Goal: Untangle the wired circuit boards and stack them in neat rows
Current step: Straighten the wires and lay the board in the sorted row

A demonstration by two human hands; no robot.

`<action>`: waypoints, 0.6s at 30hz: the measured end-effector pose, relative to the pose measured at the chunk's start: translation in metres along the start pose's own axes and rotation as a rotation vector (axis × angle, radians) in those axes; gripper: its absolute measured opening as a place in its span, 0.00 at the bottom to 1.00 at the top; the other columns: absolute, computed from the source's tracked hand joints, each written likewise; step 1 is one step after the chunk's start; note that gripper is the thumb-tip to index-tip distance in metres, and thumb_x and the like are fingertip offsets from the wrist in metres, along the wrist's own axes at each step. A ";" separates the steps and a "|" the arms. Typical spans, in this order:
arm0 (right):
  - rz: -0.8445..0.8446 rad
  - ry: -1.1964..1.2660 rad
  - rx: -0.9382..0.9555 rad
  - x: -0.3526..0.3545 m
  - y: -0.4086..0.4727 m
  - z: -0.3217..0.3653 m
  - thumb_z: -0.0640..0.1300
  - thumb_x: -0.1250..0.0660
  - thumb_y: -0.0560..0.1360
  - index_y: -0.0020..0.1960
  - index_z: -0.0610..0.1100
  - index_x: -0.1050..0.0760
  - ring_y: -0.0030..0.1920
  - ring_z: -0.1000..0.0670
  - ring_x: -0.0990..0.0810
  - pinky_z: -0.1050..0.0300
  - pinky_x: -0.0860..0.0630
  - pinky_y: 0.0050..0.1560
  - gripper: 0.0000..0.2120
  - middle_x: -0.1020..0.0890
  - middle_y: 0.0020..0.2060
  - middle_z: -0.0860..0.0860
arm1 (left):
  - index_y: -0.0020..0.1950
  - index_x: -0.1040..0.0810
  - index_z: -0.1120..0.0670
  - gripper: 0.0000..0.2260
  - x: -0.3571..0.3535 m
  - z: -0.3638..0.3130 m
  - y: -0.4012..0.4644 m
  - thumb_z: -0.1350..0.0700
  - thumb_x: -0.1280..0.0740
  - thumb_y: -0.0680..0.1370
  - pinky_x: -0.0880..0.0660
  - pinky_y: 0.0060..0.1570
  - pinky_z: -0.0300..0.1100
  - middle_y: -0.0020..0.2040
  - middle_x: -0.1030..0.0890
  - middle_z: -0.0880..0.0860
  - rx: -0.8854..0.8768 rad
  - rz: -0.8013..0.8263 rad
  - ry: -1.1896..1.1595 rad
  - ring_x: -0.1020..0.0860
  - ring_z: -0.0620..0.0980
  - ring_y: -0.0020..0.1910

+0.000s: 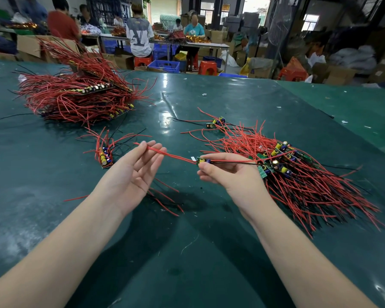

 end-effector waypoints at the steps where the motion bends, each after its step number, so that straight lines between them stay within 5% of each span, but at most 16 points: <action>1: -0.002 -0.001 -0.001 0.000 0.000 0.000 0.30 0.28 0.70 0.42 0.41 0.18 0.37 0.47 0.16 0.60 0.19 0.39 0.07 0.16 0.34 0.45 | 0.45 0.19 0.59 0.07 -0.001 0.000 -0.001 0.58 0.34 0.78 0.22 0.32 0.32 0.40 0.14 0.52 0.003 -0.003 0.002 0.15 0.46 0.40; 6: 0.002 0.094 -0.045 0.000 0.000 -0.004 0.30 0.29 0.71 0.41 0.41 0.17 0.37 0.48 0.16 0.60 0.20 0.40 0.08 0.16 0.35 0.45 | 0.34 0.15 0.57 0.13 -0.005 0.000 -0.006 0.59 0.34 0.77 0.23 0.30 0.31 0.38 0.15 0.50 0.026 0.043 -0.047 0.15 0.46 0.40; 13: 0.026 0.264 -0.063 0.001 0.001 -0.001 0.36 0.27 0.63 0.40 0.39 0.16 0.37 0.47 0.16 0.60 0.20 0.41 0.06 0.16 0.36 0.43 | 0.36 0.15 0.59 0.14 -0.003 -0.003 -0.004 0.59 0.35 0.79 0.22 0.33 0.31 0.40 0.15 0.52 0.001 0.021 -0.169 0.15 0.47 0.42; 18: 0.049 0.338 -0.068 -0.002 0.001 0.003 0.37 0.27 0.63 0.43 0.38 0.17 0.38 0.48 0.15 0.60 0.20 0.41 0.09 0.15 0.37 0.44 | 0.46 0.20 0.62 0.06 0.000 -0.001 -0.003 0.62 0.35 0.79 0.24 0.30 0.29 0.41 0.15 0.53 0.010 -0.028 -0.163 0.15 0.47 0.41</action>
Point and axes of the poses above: each hand's wrist, its own y-axis towards the middle knuckle, its own x-axis out of the back of the hand, z = x × y, the point moved 7 cm from there along y, towards the middle knuckle
